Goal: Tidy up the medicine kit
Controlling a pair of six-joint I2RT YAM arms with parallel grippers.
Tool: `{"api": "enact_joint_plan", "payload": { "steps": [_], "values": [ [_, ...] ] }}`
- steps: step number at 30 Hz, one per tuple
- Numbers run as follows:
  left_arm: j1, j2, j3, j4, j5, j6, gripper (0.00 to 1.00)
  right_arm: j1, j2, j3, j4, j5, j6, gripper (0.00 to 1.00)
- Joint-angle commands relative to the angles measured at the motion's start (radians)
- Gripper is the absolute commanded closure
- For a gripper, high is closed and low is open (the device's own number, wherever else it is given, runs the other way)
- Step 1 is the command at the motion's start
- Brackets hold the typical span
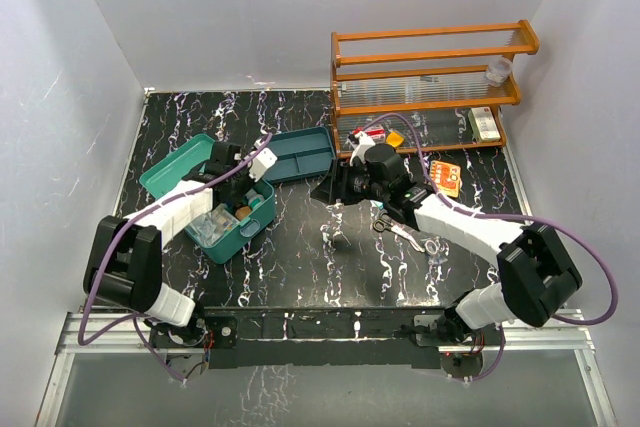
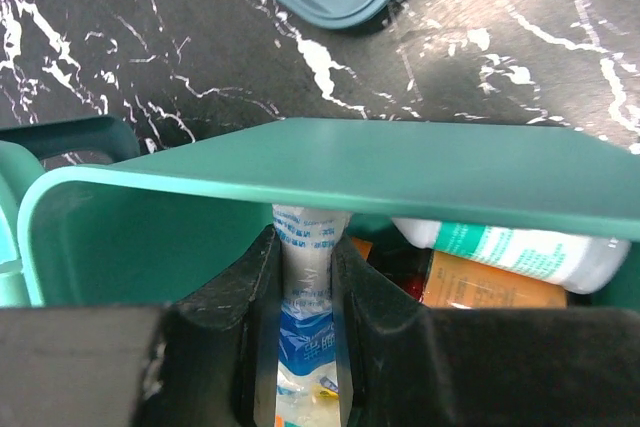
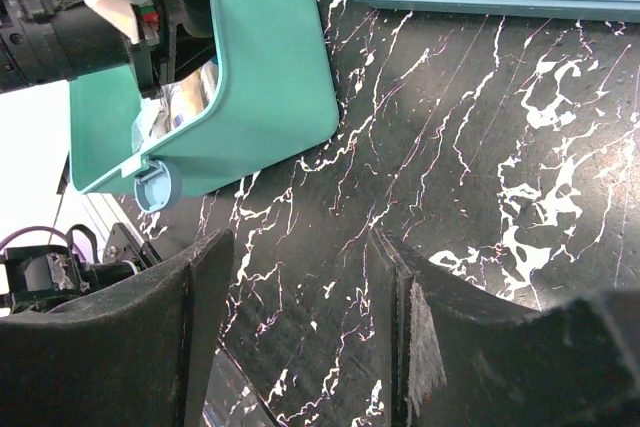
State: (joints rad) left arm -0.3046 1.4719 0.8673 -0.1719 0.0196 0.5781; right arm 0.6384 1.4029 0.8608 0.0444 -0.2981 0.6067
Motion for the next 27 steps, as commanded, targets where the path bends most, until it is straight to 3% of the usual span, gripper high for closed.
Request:
{"api": "enact_joint_plan", "payload": {
  "steps": [1, 7, 14, 18, 23, 27],
  "values": [
    [0.005, 0.021, 0.016, -0.013, -0.113, 0.020, 0.92, -0.008, 0.007, 0.048, 0.040, -0.011, -0.004, 0.47],
    [0.005, 0.037, 0.022, 0.005, -0.128, 0.008, 0.86, -0.011, 0.034, 0.061, 0.039, -0.024, 0.002, 0.47],
    [0.005, 0.029, -0.002, 0.045, -0.081, -0.021, 0.63, -0.011, 0.064, 0.079, 0.040, -0.044, 0.004, 0.47],
    [0.005, -0.011, 0.005, 0.031, -0.053, -0.035, 0.56, -0.011, 0.079, 0.085, 0.043, -0.061, 0.008, 0.47],
    [0.005, -0.052, 0.023, 0.004, -0.045, -0.046, 0.57, -0.012, 0.078, 0.083, 0.045, -0.068, 0.011, 0.47],
    [0.005, -0.065, 0.028, -0.020, -0.063, -0.043, 0.71, -0.011, 0.070, 0.073, 0.046, -0.065, 0.013, 0.47]
  ]
}}
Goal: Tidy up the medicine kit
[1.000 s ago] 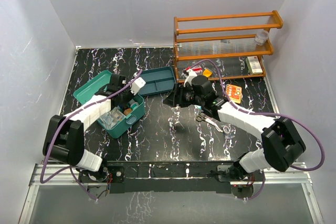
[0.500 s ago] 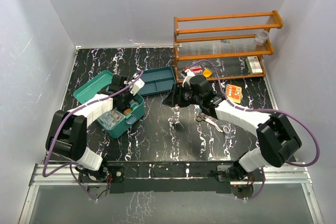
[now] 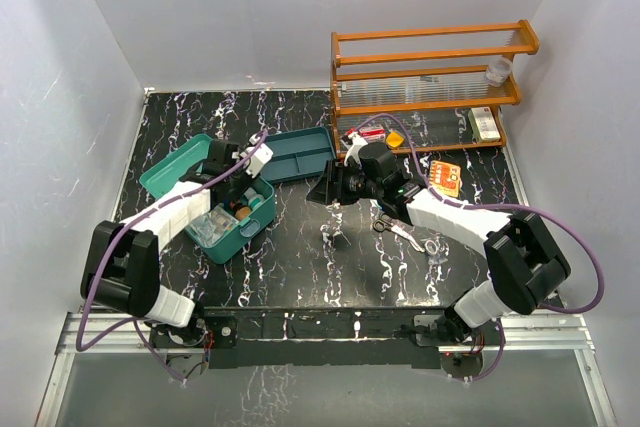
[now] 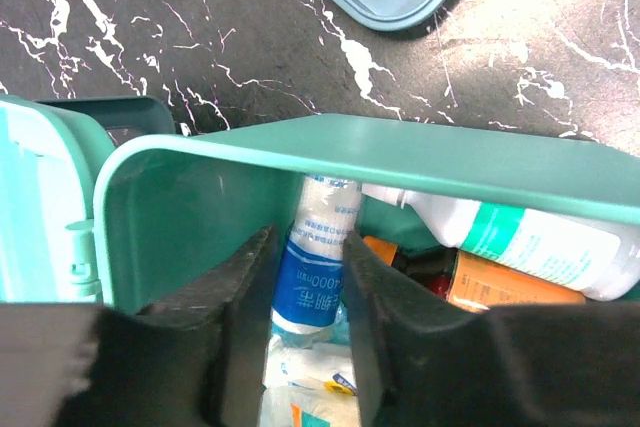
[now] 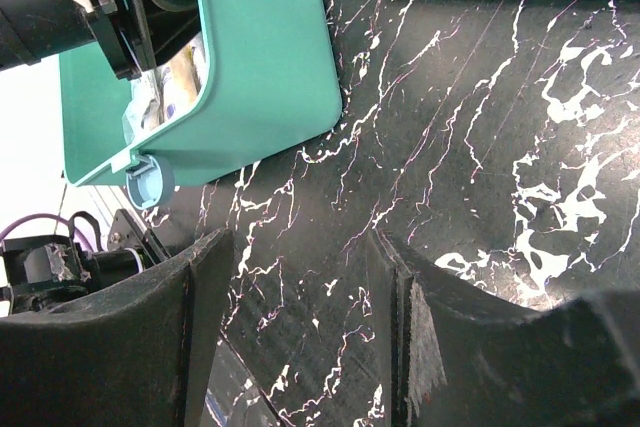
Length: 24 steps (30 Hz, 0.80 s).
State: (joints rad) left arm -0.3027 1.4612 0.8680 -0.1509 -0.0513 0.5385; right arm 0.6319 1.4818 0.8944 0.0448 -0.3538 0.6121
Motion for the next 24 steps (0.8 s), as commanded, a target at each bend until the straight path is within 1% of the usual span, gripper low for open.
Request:
{"api": "enact_joint_plan", "payload": {
  "steps": [1, 2, 4, 5, 7, 9, 15, 24],
  "values": [
    [0.003, -0.055, 0.027, -0.051, 0.003, -0.003, 0.75, -0.006, -0.013, 0.036, 0.046, -0.009, 0.008, 0.47],
    [0.004, -0.052, 0.028, -0.064, -0.005, -0.003, 0.78, -0.005, -0.014, 0.035, 0.046, -0.008, 0.008, 0.47],
    [0.003, -0.047, 0.031, -0.099, -0.032, -0.016, 0.81, -0.005, -0.019, 0.032, 0.046, -0.002, 0.009, 0.47],
    [0.004, -0.036, 0.041, -0.126, -0.057, -0.031, 0.82, -0.006, -0.023, 0.029, 0.047, 0.002, 0.009, 0.47],
    [0.003, -0.003, 0.068, -0.195, -0.120, -0.074, 0.88, -0.006, -0.023, 0.025, 0.049, 0.007, 0.007, 0.47],
    [0.004, 0.019, 0.063, -0.214, -0.181, -0.084, 0.91, -0.006, -0.022, 0.024, 0.051, 0.004, 0.009, 0.47],
    [0.003, 0.008, 0.003, -0.131, -0.127, -0.087, 0.92, -0.006, -0.018, 0.025, 0.058, -0.002, 0.011, 0.47],
    [0.004, 0.054, -0.040, -0.110, -0.157, -0.097, 0.93, -0.005, -0.031, 0.016, 0.058, 0.007, 0.009, 0.47]
  ]
}}
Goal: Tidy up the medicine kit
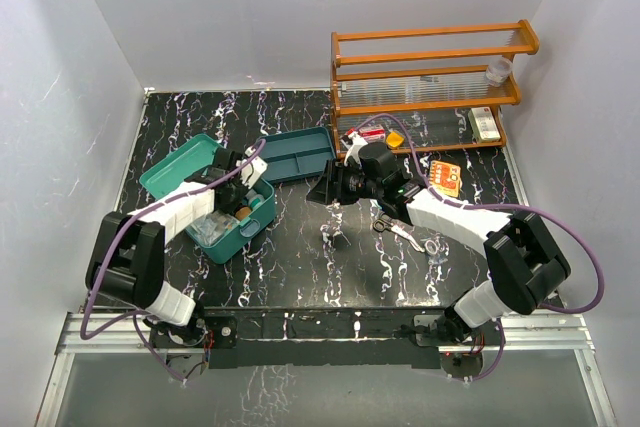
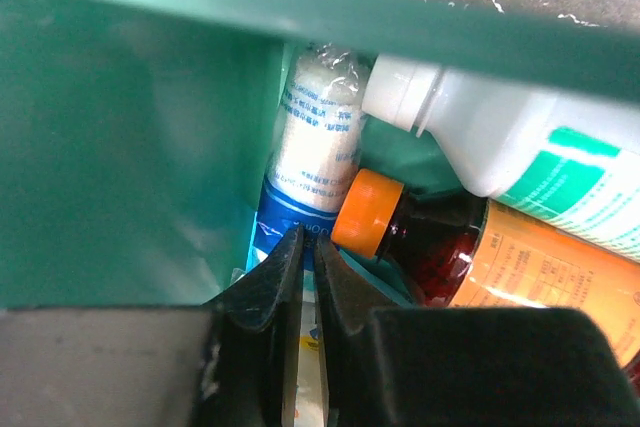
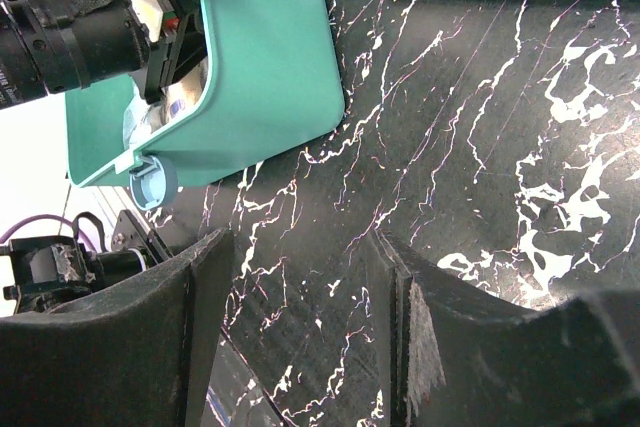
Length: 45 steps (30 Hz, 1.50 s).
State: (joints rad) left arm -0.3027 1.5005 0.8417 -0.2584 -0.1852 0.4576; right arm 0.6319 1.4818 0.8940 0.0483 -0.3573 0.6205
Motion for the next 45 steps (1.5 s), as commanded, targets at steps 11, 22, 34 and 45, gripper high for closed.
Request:
{"api": "enact_joint_plan", "payload": {
  "steps": [11, 22, 34, 45],
  "values": [
    [0.004, -0.117, 0.110, -0.048, 0.100, -0.031, 0.86, -0.008, -0.076, 0.013, 0.042, 0.082, -0.002, 0.48],
    [0.004, -0.372, 0.128, 0.012, 0.168, -0.208, 0.55, -0.044, -0.181, 0.015, -0.209, 0.550, 0.039, 0.47],
    [0.004, -0.442, 0.273, -0.086, -0.007, -0.789, 0.05, -0.226, -0.245, 0.009, -0.519, 0.883, 0.125, 0.34],
    [0.003, -0.510, 0.233, -0.081, 0.133, -0.859, 0.01, -0.413, -0.127, -0.010, -0.466, 0.626, -0.077, 0.27]
  ]
}}
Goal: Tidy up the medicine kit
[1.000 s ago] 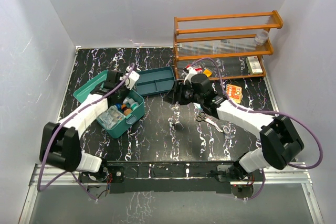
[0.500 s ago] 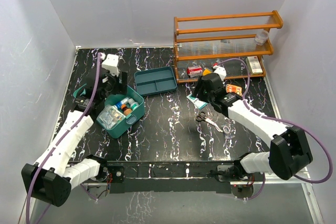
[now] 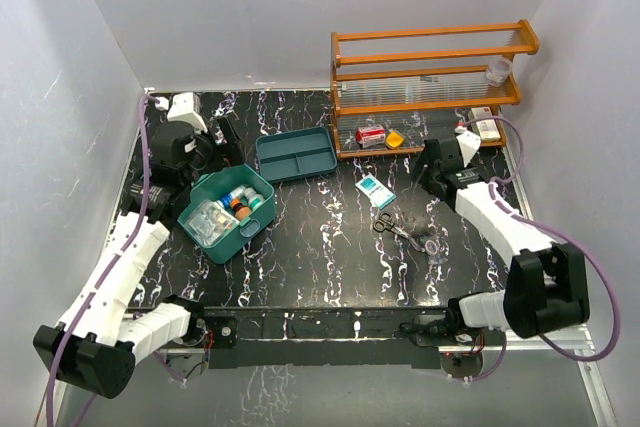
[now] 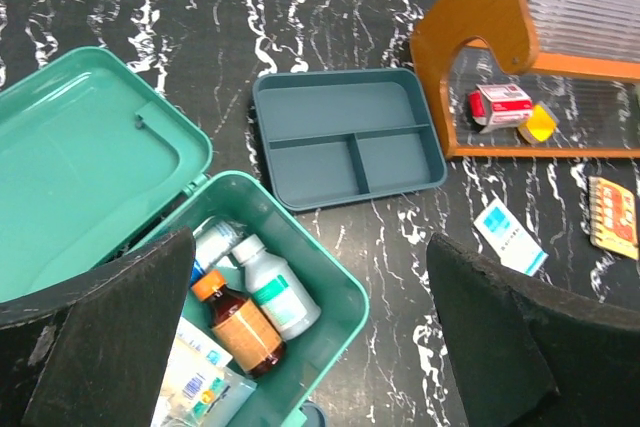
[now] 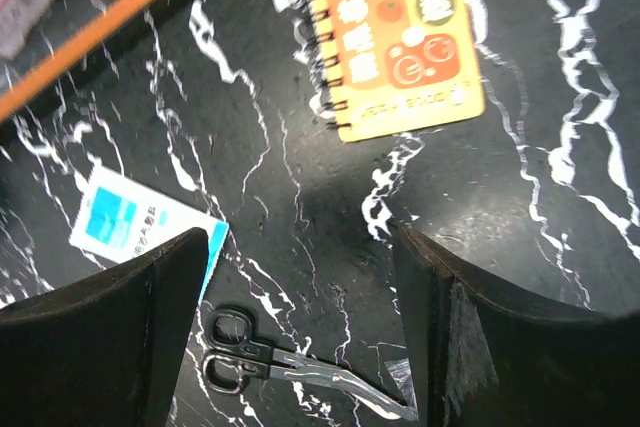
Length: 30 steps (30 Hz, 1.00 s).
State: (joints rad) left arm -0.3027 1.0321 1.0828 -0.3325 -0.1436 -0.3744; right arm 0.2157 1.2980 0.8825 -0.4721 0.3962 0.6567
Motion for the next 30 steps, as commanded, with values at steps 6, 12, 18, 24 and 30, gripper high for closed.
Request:
{"api": "enact_joint_plan", "payload": {
  "steps": [6, 12, 18, 24, 30],
  "values": [
    [0.003, -0.070, -0.052, 0.079, 0.280, 0.006, 0.01, 0.004, 0.237, 0.094, 0.093, -0.361, -0.204, 0.32],
    [0.003, -0.024, -0.015, 0.051, 0.356, 0.019, 0.02, 0.008, 0.383, 0.203, 0.080, -0.407, -0.236, 0.43],
    [0.003, -0.017, -0.022, 0.066, 0.385, 0.023, 0.03, 0.025, 0.437, 0.233, 0.063, -0.421, -0.260, 0.47],
    [0.003, 0.002, -0.018, 0.075, 0.409, 0.022, 0.03, 0.042, 0.470, 0.236, 0.013, -0.416, -0.257, 0.52],
    [0.003, 0.013, -0.027, 0.083, 0.419, 0.020, 0.03, 0.079, 0.410, 0.160, -0.029, -0.402, -0.229, 0.51]
  ]
}}
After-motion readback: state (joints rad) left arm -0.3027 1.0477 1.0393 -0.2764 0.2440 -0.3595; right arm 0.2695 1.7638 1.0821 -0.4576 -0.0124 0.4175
